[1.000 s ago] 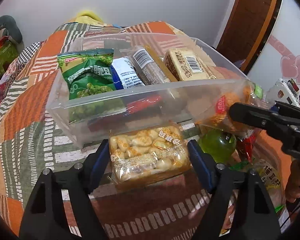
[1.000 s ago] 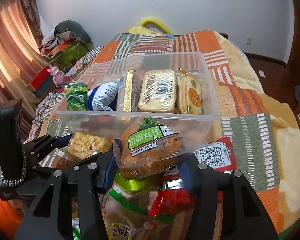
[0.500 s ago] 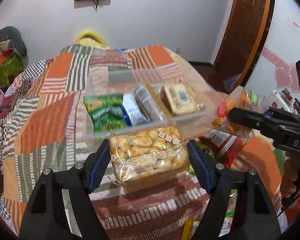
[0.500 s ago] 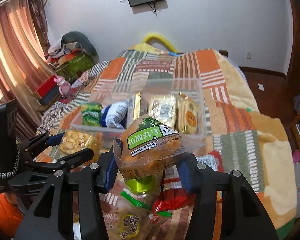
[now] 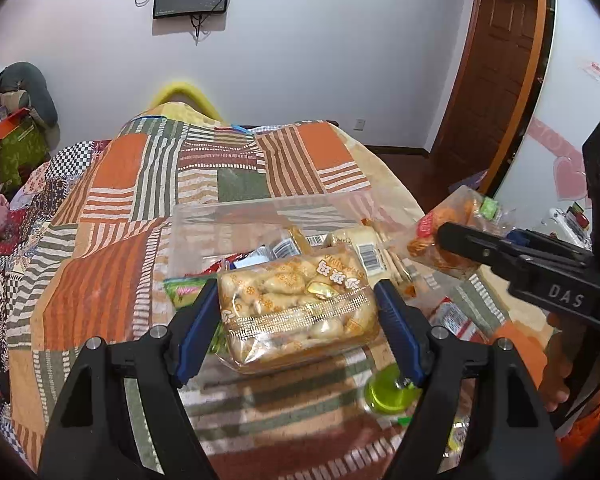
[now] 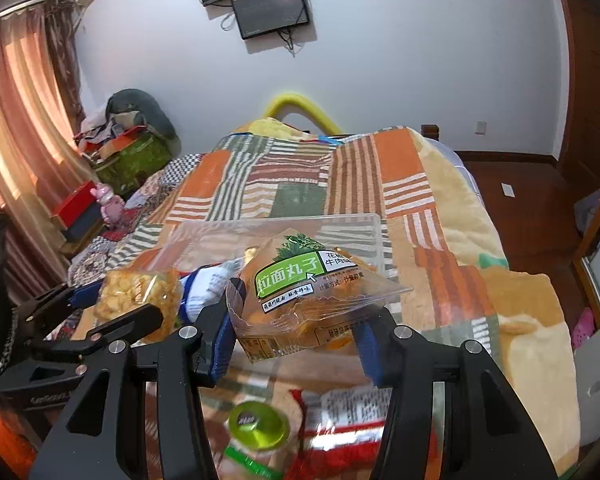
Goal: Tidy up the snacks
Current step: 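Lower the cracker tray and meatball bag into the clear box and release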
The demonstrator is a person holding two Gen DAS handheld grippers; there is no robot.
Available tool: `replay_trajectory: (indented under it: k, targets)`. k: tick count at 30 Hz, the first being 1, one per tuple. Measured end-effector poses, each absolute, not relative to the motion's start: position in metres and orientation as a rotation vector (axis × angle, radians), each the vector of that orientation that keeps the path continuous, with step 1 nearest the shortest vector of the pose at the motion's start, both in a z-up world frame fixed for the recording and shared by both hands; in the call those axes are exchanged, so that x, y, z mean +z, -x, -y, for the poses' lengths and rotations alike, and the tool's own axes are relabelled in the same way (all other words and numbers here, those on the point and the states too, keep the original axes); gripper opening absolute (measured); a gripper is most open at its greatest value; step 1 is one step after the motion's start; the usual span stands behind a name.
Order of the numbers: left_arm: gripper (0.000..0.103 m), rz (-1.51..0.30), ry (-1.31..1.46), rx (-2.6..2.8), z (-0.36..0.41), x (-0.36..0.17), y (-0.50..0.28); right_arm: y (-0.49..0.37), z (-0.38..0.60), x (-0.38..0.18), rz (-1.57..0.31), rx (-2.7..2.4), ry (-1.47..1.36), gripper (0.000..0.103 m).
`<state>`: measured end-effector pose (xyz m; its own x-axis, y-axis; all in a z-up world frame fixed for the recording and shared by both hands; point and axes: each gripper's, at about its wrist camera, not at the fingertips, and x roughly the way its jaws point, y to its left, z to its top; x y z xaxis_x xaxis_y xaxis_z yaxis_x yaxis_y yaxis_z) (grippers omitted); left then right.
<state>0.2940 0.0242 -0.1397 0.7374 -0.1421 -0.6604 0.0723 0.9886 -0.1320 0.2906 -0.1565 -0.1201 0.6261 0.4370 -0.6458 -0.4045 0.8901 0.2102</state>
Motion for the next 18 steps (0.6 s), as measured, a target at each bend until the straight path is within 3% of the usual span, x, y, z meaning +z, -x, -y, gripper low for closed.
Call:
replay_trajectory:
  k: [12,18]
  targets:
    - [0.076,-0.785,0.071,-0.104,-0.014,-0.164,-0.328,-0.308,0.147,-0.141,-0.819,0.489,-0.004,0.048]
    - [0.079,-0.798,0.081,-0.085,-0.01,-0.169,-0.33,-0.313,0.154,-0.151,-0.864,0.488,-0.018,0.054]
